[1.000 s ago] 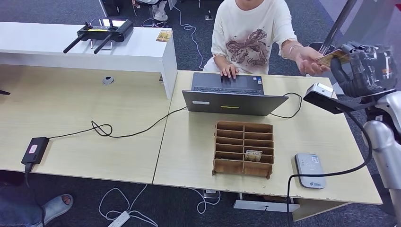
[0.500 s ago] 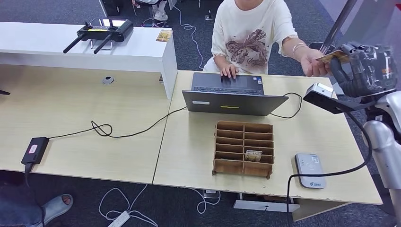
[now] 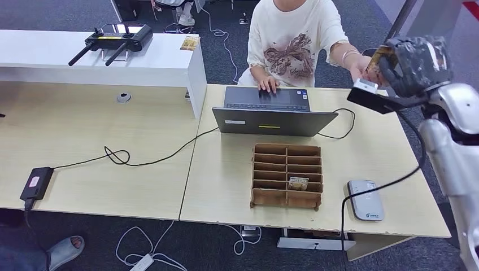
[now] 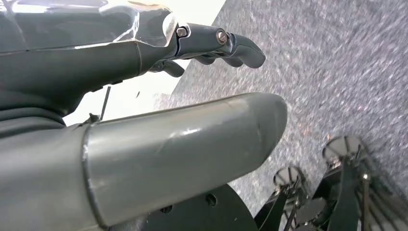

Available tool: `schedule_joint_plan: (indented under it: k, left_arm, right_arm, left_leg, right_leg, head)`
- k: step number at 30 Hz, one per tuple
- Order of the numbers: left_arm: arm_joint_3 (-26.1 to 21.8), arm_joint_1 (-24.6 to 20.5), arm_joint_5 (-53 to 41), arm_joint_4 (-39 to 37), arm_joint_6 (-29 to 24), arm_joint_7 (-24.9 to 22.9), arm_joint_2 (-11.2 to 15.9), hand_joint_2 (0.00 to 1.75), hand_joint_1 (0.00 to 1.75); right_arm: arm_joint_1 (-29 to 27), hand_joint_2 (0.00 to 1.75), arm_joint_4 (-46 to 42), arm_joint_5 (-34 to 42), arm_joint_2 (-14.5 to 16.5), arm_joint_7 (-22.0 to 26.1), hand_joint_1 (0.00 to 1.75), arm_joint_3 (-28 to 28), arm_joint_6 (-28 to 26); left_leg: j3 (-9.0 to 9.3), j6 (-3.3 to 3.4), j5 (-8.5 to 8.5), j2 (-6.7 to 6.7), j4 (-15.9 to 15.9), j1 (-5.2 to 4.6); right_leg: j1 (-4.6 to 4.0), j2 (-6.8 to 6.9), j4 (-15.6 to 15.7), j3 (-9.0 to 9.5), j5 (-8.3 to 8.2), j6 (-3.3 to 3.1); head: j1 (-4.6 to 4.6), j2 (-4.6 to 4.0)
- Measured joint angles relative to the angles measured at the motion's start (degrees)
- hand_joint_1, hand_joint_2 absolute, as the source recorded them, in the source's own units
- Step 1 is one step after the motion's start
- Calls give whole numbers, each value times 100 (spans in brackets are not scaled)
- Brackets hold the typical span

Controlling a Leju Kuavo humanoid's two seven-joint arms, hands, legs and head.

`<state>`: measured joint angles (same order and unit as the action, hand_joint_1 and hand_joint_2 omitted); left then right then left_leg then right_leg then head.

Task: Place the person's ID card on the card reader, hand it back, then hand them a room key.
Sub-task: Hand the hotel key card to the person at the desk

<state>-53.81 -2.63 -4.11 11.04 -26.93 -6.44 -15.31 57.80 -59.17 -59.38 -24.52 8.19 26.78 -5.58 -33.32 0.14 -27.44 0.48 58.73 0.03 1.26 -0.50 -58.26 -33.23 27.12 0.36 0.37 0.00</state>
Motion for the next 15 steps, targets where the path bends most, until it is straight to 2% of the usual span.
schedule_joint_plan:
  k: [2,5,10,15]
  left_arm:
    - [0,-47,17,0,-124,-23,-40,0,0]
    - [0,-55,29,0,-175,-27,-83,0,0]
    - [0,-44,33,0,-187,-28,-96,0,0]
    - [0,-44,33,0,-188,-29,-97,0,0]
  right_arm:
    - [627,175,950,-215,427,-10,175,373,-17]
    - [1069,175,1827,-227,798,39,175,664,-107]
    - [1408,175,2548,-213,1110,74,175,889,-177]
    - [1524,175,2848,-210,1239,83,175,990,-177]
  left_leg:
    - [16,-11,11,19,2,4]
    - [11,-23,51,-56,5,8]
    - [-7,-27,70,-101,6,8]
    - [-10,-26,69,-101,6,11]
  right_leg:
    - [-10,-17,1,-3,-11,-4]
    - [-18,53,-1,-12,-20,-4]
    - [-18,96,-3,-21,-25,-6]
    - [-18,97,-2,-21,-25,-6]
  head:
    - [-9,0]
    - [-10,0]
    - [-10,0]
    - [-9,0]
